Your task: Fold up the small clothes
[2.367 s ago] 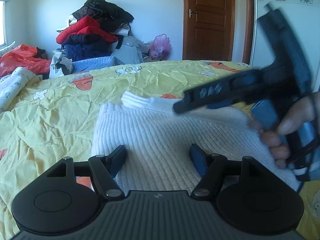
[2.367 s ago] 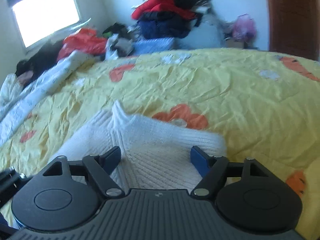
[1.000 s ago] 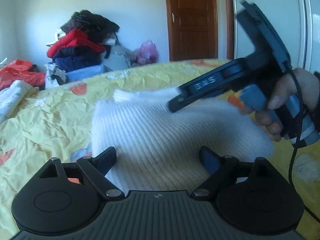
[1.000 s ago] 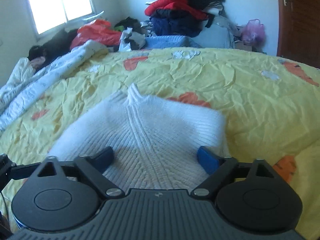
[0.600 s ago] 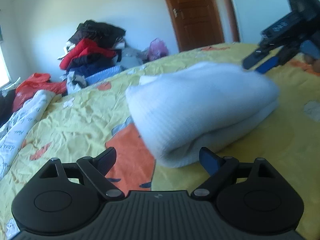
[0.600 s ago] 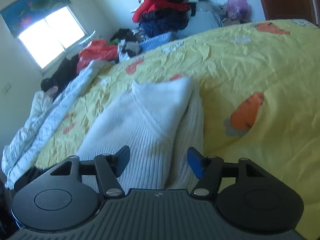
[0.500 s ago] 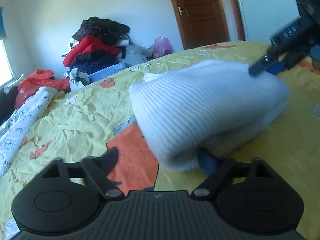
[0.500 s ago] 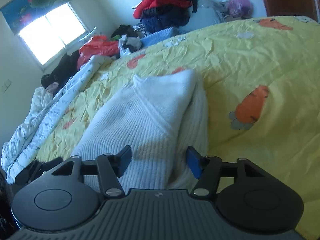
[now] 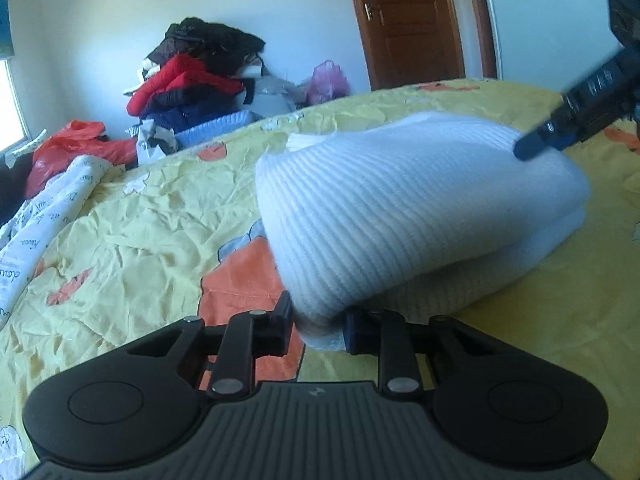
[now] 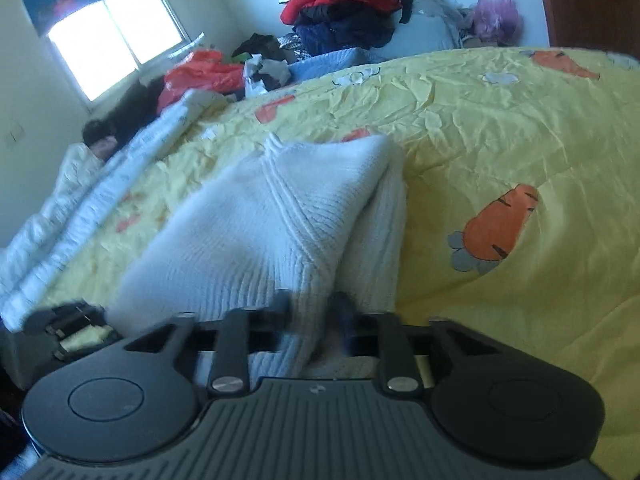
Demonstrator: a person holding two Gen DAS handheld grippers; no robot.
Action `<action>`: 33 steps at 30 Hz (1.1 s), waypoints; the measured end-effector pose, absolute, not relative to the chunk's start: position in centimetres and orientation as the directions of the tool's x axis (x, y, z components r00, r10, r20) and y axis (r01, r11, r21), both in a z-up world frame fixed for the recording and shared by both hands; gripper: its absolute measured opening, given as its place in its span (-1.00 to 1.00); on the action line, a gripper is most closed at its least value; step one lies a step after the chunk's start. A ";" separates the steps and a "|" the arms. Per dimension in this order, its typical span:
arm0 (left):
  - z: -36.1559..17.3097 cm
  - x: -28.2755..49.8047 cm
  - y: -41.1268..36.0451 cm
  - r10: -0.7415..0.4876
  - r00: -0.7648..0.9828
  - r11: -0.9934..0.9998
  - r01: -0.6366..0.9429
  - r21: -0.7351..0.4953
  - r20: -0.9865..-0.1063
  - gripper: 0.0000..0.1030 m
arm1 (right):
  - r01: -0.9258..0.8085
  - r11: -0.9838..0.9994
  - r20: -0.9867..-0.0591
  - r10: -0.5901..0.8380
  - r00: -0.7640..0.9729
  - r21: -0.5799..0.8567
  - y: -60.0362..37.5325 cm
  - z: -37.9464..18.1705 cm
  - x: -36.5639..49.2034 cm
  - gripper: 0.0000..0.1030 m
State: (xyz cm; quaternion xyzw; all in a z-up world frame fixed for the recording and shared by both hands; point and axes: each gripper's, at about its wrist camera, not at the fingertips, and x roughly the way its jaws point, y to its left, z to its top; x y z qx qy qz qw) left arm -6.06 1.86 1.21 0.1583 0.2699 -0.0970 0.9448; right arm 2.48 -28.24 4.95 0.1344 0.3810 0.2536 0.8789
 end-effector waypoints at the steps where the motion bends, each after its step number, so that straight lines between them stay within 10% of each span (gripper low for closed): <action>1: 1.1 -6.2 2.0 -0.099 0.835 0.931 0.270 0.246 -0.541 -0.51 | -0.333 0.826 -0.587 0.559 0.586 0.454 -28.6 5.4 2.7 0.10; 6: 0.7 -6.1 1.9 -0.094 0.840 0.938 0.254 0.234 -0.535 -0.51 | -0.296 0.784 -0.464 0.577 0.672 0.546 -30.0 8.2 6.4 0.39; 10: 0.4 -5.9 1.8 -0.087 0.843 0.947 0.235 0.218 -0.530 -0.50 | -0.213 0.821 -0.561 0.528 0.637 0.530 -28.5 7.0 12.3 0.36; 12: 0.4 -5.8 2.0 -0.095 0.839 0.951 0.235 0.200 -0.535 -0.50 | -0.191 0.844 -0.626 0.507 0.593 0.502 -27.0 5.3 14.4 0.11; 13: 0.5 -5.8 2.2 -0.102 0.836 0.953 0.237 0.187 -0.539 -0.50 | -0.189 0.848 -0.645 0.505 0.574 0.496 -26.2 4.6 15.0 -0.49; 14: 0.5 -5.6 2.5 -0.109 0.832 0.956 0.237 0.171 -0.544 -0.50 | -0.218 0.848 -0.644 0.513 0.567 0.484 -25.6 4.4 15.2 -0.65; 21: 0.4 -4.6 3.7 -0.120 0.817 0.976 0.202 0.085 -0.563 -0.03 | -0.189 0.823 -0.582 0.522 0.623 0.536 -28.5 1.8 14.6 -0.71; 25: 1.3 -5.6 4.7 -0.147 0.814 0.975 0.215 0.056 -0.562 0.09 | -0.186 0.866 -0.590 0.458 0.665 0.464 -27.4 3.9 12.5 -0.04; 28: 2.9 -7.1 6.6 -0.204 0.818 0.973 0.230 -0.020 -0.538 0.35 | -0.202 0.818 -0.496 0.501 0.709 0.538 -29.6 5.5 9.3 0.90; 33: 4.2 -3.9 9.0 -0.265 0.799 0.960 0.164 -0.227 -0.539 0.69 | -0.083 0.794 -0.544 0.484 0.686 0.602 -32.0 3.6 9.0 0.81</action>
